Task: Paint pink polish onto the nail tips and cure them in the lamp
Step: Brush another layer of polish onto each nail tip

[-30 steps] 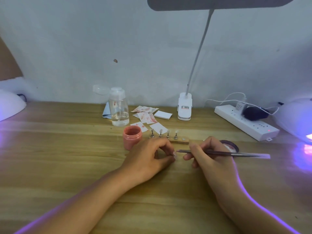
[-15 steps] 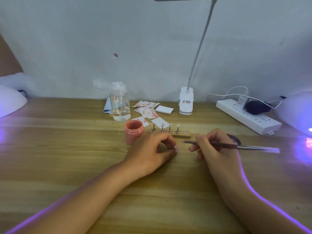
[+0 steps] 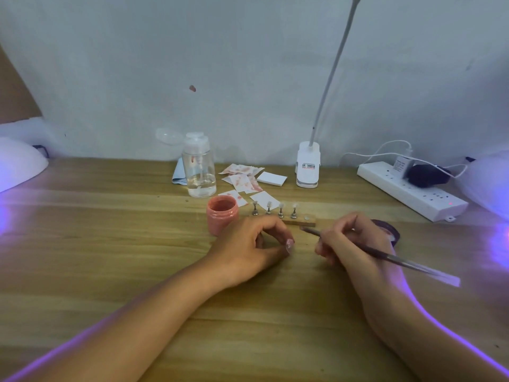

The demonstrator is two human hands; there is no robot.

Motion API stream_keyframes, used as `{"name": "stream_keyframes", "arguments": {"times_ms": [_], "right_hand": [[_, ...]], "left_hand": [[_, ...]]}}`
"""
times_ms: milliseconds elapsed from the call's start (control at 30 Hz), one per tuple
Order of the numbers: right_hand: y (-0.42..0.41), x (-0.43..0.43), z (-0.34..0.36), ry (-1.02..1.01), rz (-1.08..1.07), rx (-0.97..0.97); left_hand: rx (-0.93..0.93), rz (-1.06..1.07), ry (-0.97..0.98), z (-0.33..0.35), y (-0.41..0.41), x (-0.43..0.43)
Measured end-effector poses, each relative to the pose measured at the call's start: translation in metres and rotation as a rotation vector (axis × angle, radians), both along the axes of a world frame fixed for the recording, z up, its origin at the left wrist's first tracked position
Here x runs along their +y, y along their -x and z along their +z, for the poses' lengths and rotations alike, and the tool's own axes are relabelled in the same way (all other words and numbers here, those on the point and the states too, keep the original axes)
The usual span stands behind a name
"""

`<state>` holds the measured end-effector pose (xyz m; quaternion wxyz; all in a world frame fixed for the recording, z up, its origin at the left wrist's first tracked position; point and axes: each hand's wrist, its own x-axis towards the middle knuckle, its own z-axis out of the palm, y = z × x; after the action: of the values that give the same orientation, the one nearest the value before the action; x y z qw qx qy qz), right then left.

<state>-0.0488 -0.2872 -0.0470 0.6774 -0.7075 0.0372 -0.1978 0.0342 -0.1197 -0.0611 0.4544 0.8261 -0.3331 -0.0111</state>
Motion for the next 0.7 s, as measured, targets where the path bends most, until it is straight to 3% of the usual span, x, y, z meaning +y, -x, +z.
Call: {"name": "stream_keyframes", "arguments": {"times_ms": [233,500,700], "right_hand": [[0.0045,0.0059,0.0010,0.195,0.056,0.039],[0.0062,0.0069,0.0019,0.216,0.015,0.031],[0.0061,0.0069,0.0036,0.229,0.103,-0.023]], "left_hand": [[-0.017,0.017,-0.005,0.0001,0.0007,0.0005],[-0.034,0.022,0.000,-0.0018,-0.0004,0.0007],[-0.058,0.026,-0.008,-0.0029,-0.0012,0.0002]]}}
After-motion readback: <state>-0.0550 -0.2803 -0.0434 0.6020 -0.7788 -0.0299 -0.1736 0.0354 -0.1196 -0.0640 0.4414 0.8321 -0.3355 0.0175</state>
